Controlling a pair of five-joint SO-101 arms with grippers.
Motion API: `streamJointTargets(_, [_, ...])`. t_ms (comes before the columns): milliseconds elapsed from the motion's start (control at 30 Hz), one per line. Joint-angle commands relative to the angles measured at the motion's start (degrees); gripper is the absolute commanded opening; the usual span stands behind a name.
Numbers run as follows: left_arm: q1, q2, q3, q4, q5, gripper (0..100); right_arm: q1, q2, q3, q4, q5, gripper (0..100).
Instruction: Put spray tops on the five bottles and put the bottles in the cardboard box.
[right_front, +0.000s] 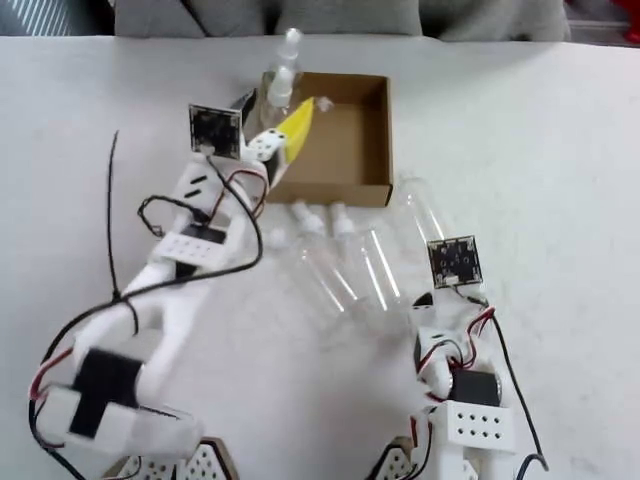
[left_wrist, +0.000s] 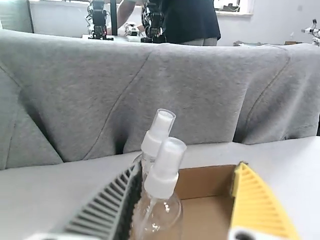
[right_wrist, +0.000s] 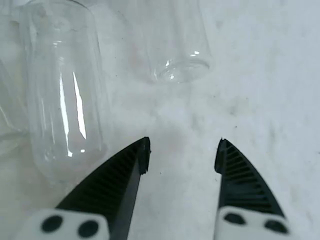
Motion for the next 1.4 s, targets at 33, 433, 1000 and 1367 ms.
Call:
streamJointTargets(33, [-0.13,-14.29,1.05,13.01,0.00,29,0.22,-0.57,-0.62,-1.10,0.53,18.7])
streamJointTargets(433, [-5.41,-40.31,1.32,54.51,0.26,29,0.22,-0.57,-0.53,-1.01,0.53,18.7])
streamJointTargets(1000, [3.82,-53.41,14.07,75.34,20.13,8,0.04,-0.57,-0.44,-0.84,0.53,18.7])
streamJointTargets(1367, [16.22,-70.99,30.33,69.80,24.79,13,-1.63,-0.57,0.35,-1.36,0.53,18.7])
